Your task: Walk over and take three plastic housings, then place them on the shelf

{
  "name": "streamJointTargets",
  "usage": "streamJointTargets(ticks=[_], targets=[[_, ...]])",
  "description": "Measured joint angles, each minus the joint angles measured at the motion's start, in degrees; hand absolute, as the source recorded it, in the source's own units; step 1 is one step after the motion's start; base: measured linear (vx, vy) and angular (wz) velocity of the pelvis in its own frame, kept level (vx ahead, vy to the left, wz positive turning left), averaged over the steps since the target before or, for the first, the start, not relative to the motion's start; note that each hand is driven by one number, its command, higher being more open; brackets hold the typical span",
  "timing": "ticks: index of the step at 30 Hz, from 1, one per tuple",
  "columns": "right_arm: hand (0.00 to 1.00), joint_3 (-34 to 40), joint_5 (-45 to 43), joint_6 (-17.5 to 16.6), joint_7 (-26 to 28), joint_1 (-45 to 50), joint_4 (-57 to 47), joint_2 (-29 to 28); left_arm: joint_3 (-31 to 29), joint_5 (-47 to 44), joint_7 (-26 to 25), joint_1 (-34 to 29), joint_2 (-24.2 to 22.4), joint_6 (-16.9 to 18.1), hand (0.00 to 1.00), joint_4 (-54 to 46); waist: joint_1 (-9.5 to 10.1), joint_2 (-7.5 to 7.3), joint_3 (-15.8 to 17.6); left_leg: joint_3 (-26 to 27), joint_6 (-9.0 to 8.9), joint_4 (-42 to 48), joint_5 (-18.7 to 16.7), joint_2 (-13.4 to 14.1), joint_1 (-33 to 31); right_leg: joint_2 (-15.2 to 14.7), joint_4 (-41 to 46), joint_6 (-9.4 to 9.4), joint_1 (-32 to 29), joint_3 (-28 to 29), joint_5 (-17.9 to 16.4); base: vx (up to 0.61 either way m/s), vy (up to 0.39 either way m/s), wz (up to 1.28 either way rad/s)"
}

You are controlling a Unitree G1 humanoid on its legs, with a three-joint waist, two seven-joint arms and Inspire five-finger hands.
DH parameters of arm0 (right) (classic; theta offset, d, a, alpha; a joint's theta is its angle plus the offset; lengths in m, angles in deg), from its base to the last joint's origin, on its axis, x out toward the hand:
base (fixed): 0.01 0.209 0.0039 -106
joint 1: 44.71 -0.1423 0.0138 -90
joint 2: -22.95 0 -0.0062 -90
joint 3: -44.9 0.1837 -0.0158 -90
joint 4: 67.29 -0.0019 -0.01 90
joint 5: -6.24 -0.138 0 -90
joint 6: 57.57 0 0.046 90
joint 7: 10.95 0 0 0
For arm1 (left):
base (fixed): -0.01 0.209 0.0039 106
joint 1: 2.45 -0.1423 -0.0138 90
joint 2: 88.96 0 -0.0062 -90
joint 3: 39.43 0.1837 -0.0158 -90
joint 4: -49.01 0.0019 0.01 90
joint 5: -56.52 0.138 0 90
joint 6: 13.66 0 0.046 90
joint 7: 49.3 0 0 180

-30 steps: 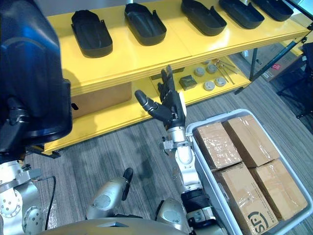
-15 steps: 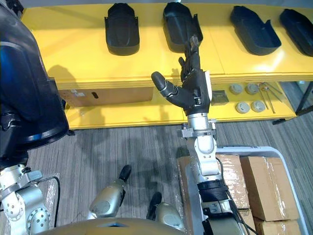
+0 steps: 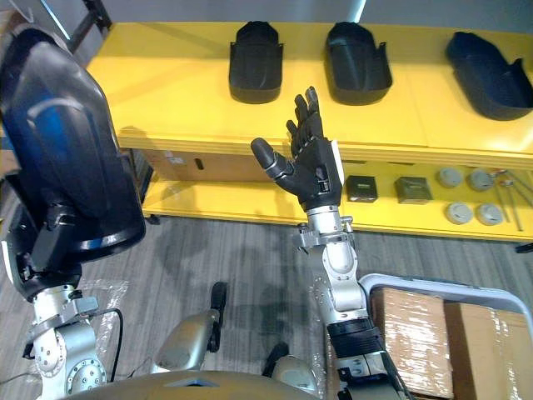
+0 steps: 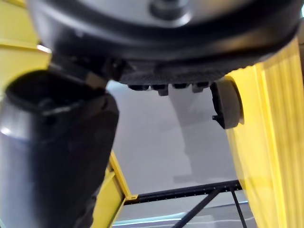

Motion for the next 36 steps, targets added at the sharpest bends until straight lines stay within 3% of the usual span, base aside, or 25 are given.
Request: streamJointTargets(ticks=[2, 3, 4, 5, 6, 7, 8, 10, 11, 12, 15, 16, 17, 18, 21, 23, 25, 27, 28, 33, 36], targets=[[1.00, -0.09, -0.39, 0.09, 0.06, 0.42, 0.38, -0.28, 0.00, -1.34, 1.13, -0.02, -0.49, 0.00, 0.00, 0.96, -0.63, 1.32, -0.37, -2.50, -2.46, 1.31, 0.33, 3.96, 0.75, -1.53, 1.72, 0.44, -0.07, 0.05, 0.25, 0.03, 0.368, 0.12], [1.00, -0.21, -1.05, 0.08, -0.06, 0.32, 1.43, -0.32, 0.02, -1.53, 1.85, 0.13, -0.94, 0.08, 0.00, 0.90, -0.67, 1.94, -0.76, -4.81, -4.58, -0.72, 2.89, 5.72, 2.82, -2.61, 3.22, 1.45, -0.29, 0.88, 0.53, 0.07, 0.401, -0.06], [1.00, -0.34, -1.08, 0.08, -0.17, 0.30, 2.05, -0.28, 0.13, -1.52, 2.19, 0.05, -1.04, 0.12, 0.00, 0.85, -0.62, 2.33, -1.01, -5.73, -4.95, -1.60, 4.52, 6.41, 4.52, -3.10, 3.68, 2.45, -0.21, 1.49, 0.60, 0.10, 0.451, -0.30], [1.00, -0.72, -0.58, 0.07, -0.42, 0.05, 3.26, -0.30, 0.44, -1.21, 2.40, 0.04, -1.09, 0.11, 0.00, 0.83, -0.34, 2.66, -1.23, -6.28, -9.56, -3.13, 0.16, 5.88, 7.12, -4.83, 4.15, 5.07, -0.11, 3.25, 0.98, 0.08, 0.397, -0.34], [1.00, -0.94, 0.46, 0.07, -0.96, 0.12, 3.81, -0.41, 0.51, -1.03, 2.29, 0.07, -0.86, -0.06, 0.00, 0.84, -0.41, 2.32, -1.16, -4.87, -9.07, -3.37, -3.05, 4.57, 7.85, -6.43, 3.75, 6.65, -0.03, 4.29, 1.92, 0.08, 0.594, -0.38], [1.00, -1.35, 1.28, 0.28, -2.05, 0.84, 4.44, -1.90, 0.48, -0.94, 1.58, 0.93, 0.30, -1.03, 0.00, 0.87, -0.12, -0.11, -0.98, -3.09, -7.72, -3.24, -2.99, 1.22, 8.17, -9.43, 2.47, 8.21, -0.29, 5.43, 4.28, 0.04, 0.466, -0.30], [1.00, -2.10, 1.87, 0.33, -2.28, 1.64, 4.82, -2.87, 0.48, -0.94, 1.33, 0.86, 0.82, -1.80, 0.00, 0.87, 0.21, -0.90, -1.05, -1.93, -6.60, -3.12, -3.40, -0.30, 8.62, -10.93, 1.51, 8.44, -0.18, 5.88, 6.57, 0.02, 0.566, -0.33], [1.00, -3.57, 2.56, 0.31, -2.60, 3.18, 4.81, -3.56, 0.45, -0.96, 2.17, 0.11, 0.86, -2.32, 0.00, 0.84, 0.36, -0.93, -1.08, -0.24, -4.31, -3.39, -4.26, -1.90, 9.90, -12.52, 0.88, 7.14, -0.16, 5.62, 11.58, -0.02, 0.341, -0.36], [1.00, -4.22, 3.41, 0.31, -2.71, 3.55, 4.81, -3.55, 0.35, -0.82, 3.10, -0.86, 0.93, -2.32, 0.00, 0.77, 0.52, -0.73, -1.09, 1.06, -3.57, -4.52, -4.81, -1.98, 10.79, -12.60, 0.95, 4.65, -0.80, 5.10, 13.69, -0.03, 0.179, -0.35], [1.00, -4.42, 3.43, 0.30, -2.74, 3.54, 4.75, -3.56, 0.31, -0.79, 3.45, -1.04, 1.07, -2.48, 0.00, 0.77, 0.31, -0.70, -1.08, 1.34, -2.98, -5.31, -4.83, -1.91, 11.22, -12.01, 1.28, 4.65, -1.07, 5.21, 13.33, -0.06, 0.205, -0.24], [1.00, -3.35, 3.43, 0.29, -3.65, 5.14, 0.35, -3.35, 1.81, -0.95, 3.65, -0.33, 2.56, -3.51, 0.00, 0.77, -1.80, -0.58, -1.40, -0.31, -1.93, -9.36, -2.13, -1.19, 10.58, -1.59, 0.02, 4.68, -1.44, 6.63, 5.40, -0.07, 0.103, 0.25], [1.00, -2.41, 3.46, 0.28, -3.79, 6.62, -2.92, -3.32, 3.12, -0.94, 3.61, 0.18, 2.93, -3.73, 0.00, 0.75, -2.65, -0.72, -1.52, -1.27, -2.08, -10.83, -0.68, -1.32, 9.77, 2.09, -3.40, 3.70, -1.09, 7.36, 3.47, -0.05, 0.004, 0.42], [1.00, -2.02, 3.63, 0.27, -3.93, 7.19, -4.07, -3.16, 3.80, -0.85, 3.37, 0.38, 2.90, -4.03, 0.00, 0.78, -3.24, -0.59, -1.61, -1.79, -2.09, -11.45, -0.01, -1.49, 9.41, 3.23, -5.32, 2.19, -0.69, 7.77, 2.86, -0.01, -0.030, 0.55], [1.00, -0.87, 4.66, 0.21, -4.36, 8.53, -6.17, -2.72, 5.82, -0.54, 2.41, 0.61, 2.81, -4.77, 0.00, 0.74, -4.31, 0.26, -1.92, -2.87, -2.22, -13.56, 2.09, -1.37, 9.03, 4.86, -8.24, 1.55, -0.20, 8.77, 4.35, 0.00, -0.025, 0.44], [1.00, 2.07, 4.71, 0.22, -6.24, 10.26, -6.87, -2.62, 9.14, 3.20, 1.57, 1.18, 2.75, -4.86, 0.00, 0.67, -4.63, 0.46, -2.08, -3.48, -2.74, -17.30, 5.63, -0.67, 9.65, 6.18, -8.75, 1.65, -0.46, 8.00, 5.37, 0.02, -0.056, 0.21], [1.00, 4.66, 5.36, -0.12, -8.12, 10.65, -7.20, -2.62, 9.85, 3.69, 1.68, 2.18, 2.75, -4.87, 0.00, 0.53, -4.65, 0.47, -2.09, -3.91, -2.93, -17.70, 6.02, -0.45, 9.60, 6.45, -8.55, 1.26, -0.44, 7.39, 5.11, 0.03, -0.067, 0.18], [1.00, 7.24, 4.67, -1.54, -9.01, 10.74, -7.27, -2.61, 9.85, 3.69, 1.27, 3.06, 2.79, -4.85, 0.00, 0.52, -4.63, 0.45, -2.07, -3.73, -2.83, -14.21, 4.40, -0.63, 8.21, 6.16, -7.15, 0.71, -0.64, 7.41, 4.25, 0.02, -0.021, 0.08], [1.00, 9.85, 3.86, -3.52, -10.59, 11.60, -7.58, -2.76, 9.17, 3.68, 0.92, 3.39, 2.74, -4.60, 0.00, 0.53, -4.25, 0.47, -1.99, -3.49, -2.60, -2.90, -0.40, -0.71, 4.71, 5.63, -4.36, 0.78, -0.21, 8.51, 2.50, 0.01, 0.007, -0.08], [1.00, 10.48, 3.93, -3.77, -11.08, 11.96, -7.58, -2.89, 8.85, 3.68, 0.79, 3.44, 2.73, -4.55, 0.00, 0.52, -4.27, 0.47, -1.98, -3.48, -2.53, -1.40, -0.77, -0.62, 4.61, 5.59, -4.02, 0.79, 0.27, 9.00, 2.19, 0.00, 0.002, -0.09], [1.00, 15.66, 10.20, -5.12, -17.30, 14.63, -3.82, -6.40, 6.29, 3.40, -3.43, 4.54, 1.81, -3.02, 0.00, 0.48, -4.60, 0.91, -2.05, 0.53, -3.20, -8.49, 0.05, 0.86, 11.80, 5.93, -2.16, -0.41, 0.30, 13.86, 0.60, -0.08, 0.000, -0.41], [1.00, 17.92, 10.46, -5.02, -20.54, 18.21, 0.61, -7.75, 6.17, 3.50, -7.33, 6.29, 1.80, -2.60, 0.00, 0.48, -6.29, 1.04, -2.31, 2.15, -3.43, -12.15, 1.13, 1.05, 13.62, 6.04, -1.66, -0.16, -0.66, 15.37, 0.50, -0.05, 0.004, -0.31]])
